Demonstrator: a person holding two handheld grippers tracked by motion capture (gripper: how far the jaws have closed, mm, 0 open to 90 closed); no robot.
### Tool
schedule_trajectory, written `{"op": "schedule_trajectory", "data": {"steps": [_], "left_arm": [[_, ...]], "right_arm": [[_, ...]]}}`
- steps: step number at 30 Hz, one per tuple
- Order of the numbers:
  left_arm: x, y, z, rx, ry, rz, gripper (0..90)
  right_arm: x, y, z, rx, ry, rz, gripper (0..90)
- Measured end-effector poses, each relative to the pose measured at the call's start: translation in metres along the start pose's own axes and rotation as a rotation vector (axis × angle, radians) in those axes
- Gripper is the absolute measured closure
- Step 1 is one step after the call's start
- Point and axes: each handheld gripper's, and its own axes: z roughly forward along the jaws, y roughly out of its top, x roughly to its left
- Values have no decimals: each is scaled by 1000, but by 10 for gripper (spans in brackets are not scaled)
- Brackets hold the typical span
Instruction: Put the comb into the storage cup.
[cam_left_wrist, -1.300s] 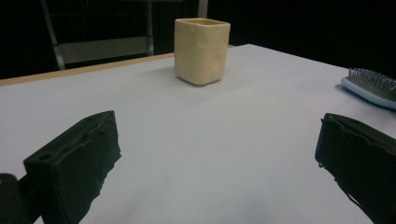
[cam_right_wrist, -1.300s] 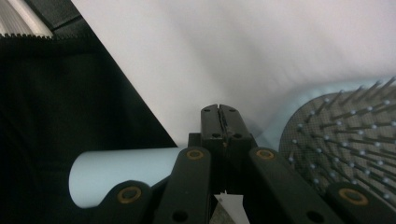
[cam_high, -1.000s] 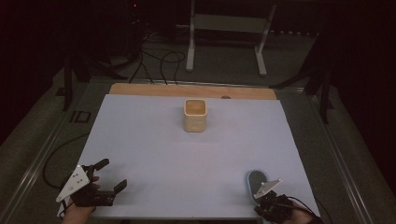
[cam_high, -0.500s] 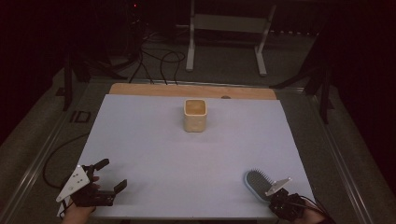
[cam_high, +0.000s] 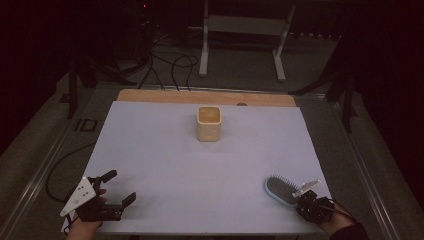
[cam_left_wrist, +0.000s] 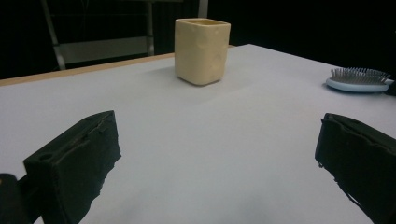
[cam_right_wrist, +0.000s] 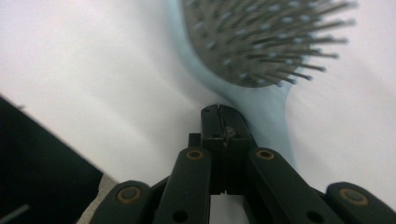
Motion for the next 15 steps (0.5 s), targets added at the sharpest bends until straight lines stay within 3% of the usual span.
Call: {"op": "schedule_trajectory", "data": {"steps": [6,15], "left_arm": [[0,0,0,0,0,1,0],[0,0,0,-2,1,-1,0]], "right_arm": [[-13,3,2,-13,-8,16,900],[-13,4,-5,-17,19,-19,900]]}}
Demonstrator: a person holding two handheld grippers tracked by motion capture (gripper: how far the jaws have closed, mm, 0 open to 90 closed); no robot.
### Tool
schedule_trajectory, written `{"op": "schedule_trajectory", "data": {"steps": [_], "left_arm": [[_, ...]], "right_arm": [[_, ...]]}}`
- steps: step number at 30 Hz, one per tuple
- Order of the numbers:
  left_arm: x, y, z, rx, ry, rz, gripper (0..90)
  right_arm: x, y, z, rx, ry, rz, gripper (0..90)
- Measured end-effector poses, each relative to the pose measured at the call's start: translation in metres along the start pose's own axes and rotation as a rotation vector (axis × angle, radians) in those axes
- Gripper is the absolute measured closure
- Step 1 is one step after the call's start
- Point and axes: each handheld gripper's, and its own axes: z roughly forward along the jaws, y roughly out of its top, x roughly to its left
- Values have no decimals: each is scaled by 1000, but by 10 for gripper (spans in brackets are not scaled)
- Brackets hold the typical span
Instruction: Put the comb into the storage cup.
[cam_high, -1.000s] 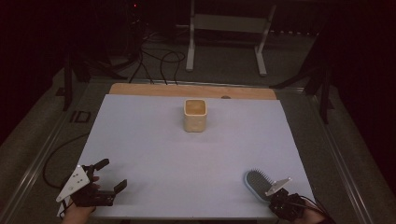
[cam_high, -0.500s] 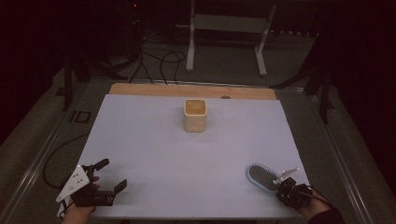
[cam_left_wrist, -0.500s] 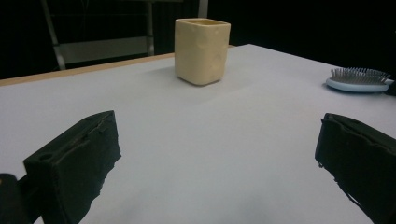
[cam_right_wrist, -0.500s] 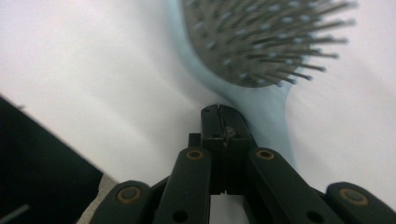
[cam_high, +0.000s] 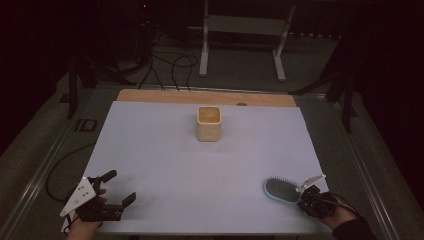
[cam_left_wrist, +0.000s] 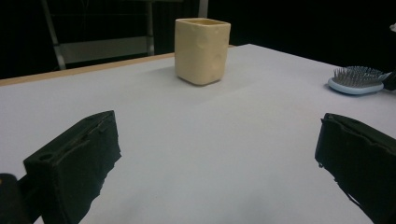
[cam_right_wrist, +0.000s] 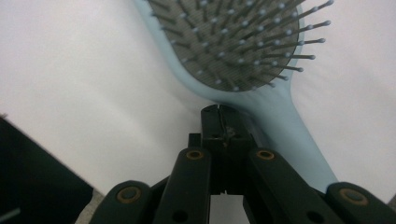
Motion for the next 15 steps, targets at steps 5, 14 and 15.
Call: {"op": "schedule_trajectory", "data": {"steps": [5,14,15], "left_arm": [[0,0,0,-1,1,-2,0],[1,0,0,-2,0,-2,0],[0,0,0,-1,1,-4,0]], "right_arm": [[-8,0,-8,-5,4,-42,892],[-25,-1,-21,-44,98,-194,756],[-25,-1,-22,-48,107,-220,729]]}}
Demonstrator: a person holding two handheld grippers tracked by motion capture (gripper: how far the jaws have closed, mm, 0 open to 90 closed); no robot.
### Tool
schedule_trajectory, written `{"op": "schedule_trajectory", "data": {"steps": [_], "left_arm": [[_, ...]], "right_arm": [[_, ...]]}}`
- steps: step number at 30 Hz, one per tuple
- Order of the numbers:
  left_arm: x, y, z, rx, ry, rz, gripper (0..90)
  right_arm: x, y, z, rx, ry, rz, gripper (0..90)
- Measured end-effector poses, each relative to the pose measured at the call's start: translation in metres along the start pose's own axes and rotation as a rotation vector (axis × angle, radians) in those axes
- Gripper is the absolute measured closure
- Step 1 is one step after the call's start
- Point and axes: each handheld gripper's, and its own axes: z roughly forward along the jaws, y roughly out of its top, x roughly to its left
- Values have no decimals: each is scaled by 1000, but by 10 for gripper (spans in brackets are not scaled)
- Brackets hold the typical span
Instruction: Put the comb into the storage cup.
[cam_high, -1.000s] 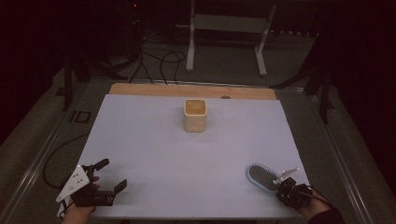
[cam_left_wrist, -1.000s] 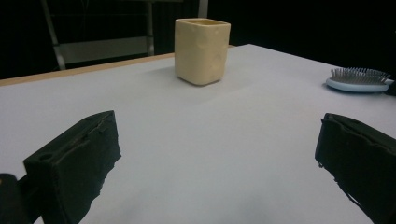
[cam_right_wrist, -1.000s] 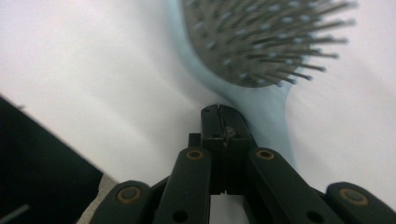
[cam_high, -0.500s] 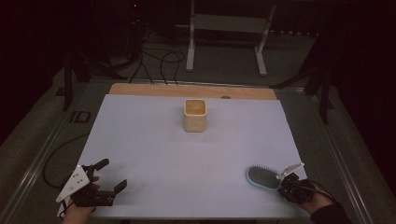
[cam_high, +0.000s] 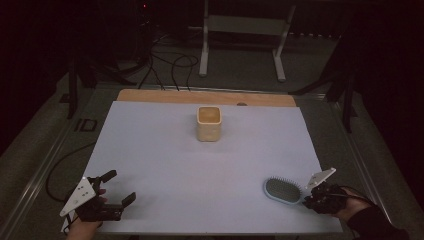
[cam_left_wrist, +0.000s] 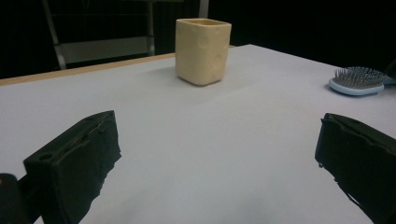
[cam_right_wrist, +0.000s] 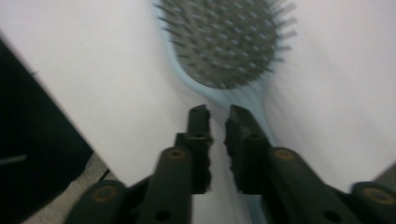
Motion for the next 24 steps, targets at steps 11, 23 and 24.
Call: {"op": "schedule_trajectory", "data": {"steps": [11,23,24], "left_arm": [[0,0,0,1,-1,-3,0],[0,-1,0,0,-1,-4,0],[0,0,0,0,-1,-4,0]], "right_arm": [[-11,5,-3,18,37,-99,354],[-22,9,5,75,90,-149,209],[-22,9,6,77,90,-151,205]]}}
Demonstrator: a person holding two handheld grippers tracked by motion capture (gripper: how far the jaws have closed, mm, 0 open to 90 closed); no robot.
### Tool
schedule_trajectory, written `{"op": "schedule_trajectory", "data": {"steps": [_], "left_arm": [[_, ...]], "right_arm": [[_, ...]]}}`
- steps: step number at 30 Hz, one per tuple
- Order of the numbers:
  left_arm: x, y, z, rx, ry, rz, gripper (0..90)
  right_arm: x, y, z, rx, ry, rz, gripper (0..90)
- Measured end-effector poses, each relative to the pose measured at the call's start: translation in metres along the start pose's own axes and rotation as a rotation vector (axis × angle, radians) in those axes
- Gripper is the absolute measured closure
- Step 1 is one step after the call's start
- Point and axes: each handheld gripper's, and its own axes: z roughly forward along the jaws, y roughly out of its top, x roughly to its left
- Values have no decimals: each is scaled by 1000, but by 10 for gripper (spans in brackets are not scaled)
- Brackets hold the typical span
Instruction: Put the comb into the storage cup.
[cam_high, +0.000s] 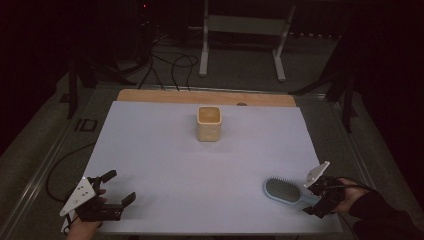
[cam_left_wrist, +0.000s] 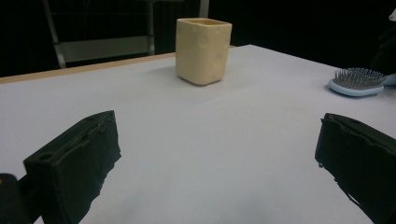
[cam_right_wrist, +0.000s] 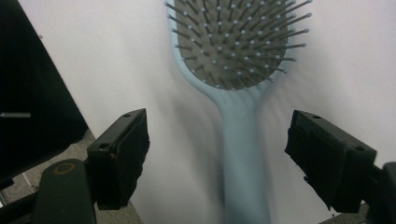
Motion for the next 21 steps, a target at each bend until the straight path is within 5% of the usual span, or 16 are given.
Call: {"op": "schedule_trajectory", "data": {"steps": [21], "left_arm": [[0,-1,-1,0,4,-2,0]], "right_arm": [[-12,7,20,78,53,-28,212]]}}
